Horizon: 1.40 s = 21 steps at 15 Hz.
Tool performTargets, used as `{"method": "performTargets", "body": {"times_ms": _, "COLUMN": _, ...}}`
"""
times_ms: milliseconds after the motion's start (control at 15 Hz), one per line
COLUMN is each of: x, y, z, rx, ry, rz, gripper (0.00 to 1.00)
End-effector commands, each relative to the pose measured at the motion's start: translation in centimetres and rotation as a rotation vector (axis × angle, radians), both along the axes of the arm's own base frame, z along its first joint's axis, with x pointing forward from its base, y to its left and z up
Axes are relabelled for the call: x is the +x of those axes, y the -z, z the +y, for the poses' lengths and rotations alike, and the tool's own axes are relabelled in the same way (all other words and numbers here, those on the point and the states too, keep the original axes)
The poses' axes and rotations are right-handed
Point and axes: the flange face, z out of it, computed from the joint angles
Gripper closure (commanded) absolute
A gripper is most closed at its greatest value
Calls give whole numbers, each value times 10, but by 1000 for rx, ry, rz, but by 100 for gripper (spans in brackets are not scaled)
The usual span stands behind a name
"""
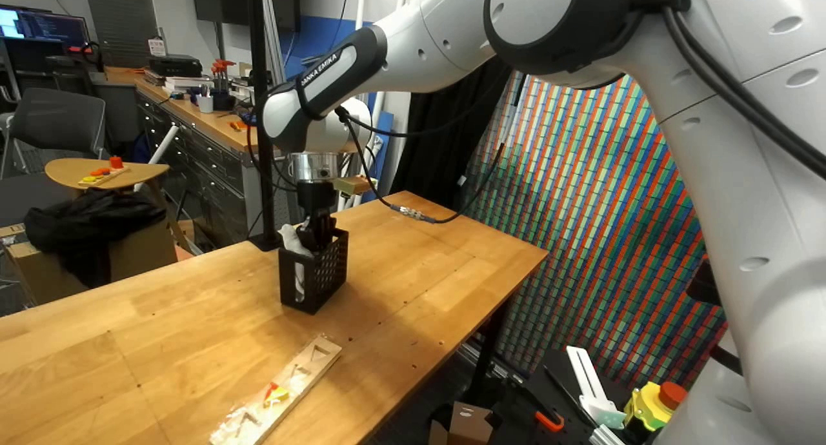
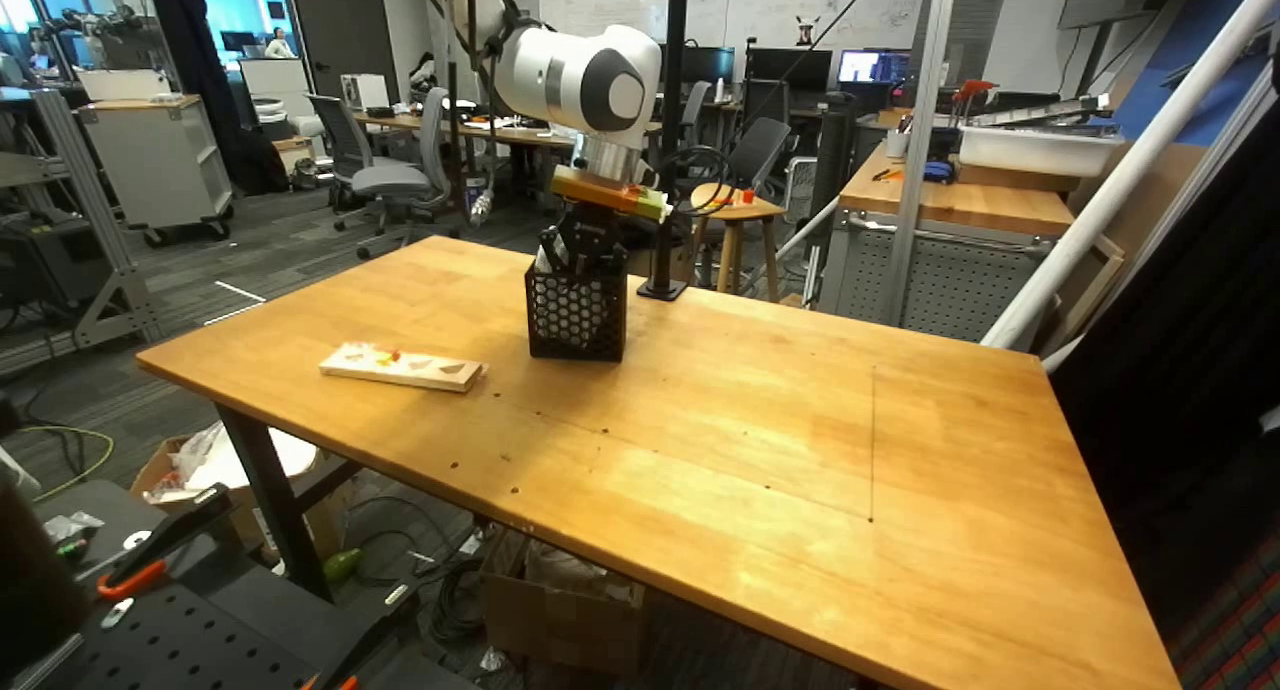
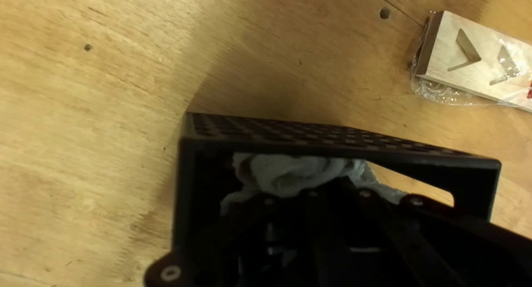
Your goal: Put the white towel in the black box
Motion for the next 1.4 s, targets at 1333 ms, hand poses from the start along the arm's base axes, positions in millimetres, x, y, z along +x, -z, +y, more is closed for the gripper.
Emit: {"method": "performTargets", "body": {"times_ms": 1333, "x": 18, "y": -130, "z": 70, "rx": -171, "ry": -101, "rz": -161, "gripper": 87}}
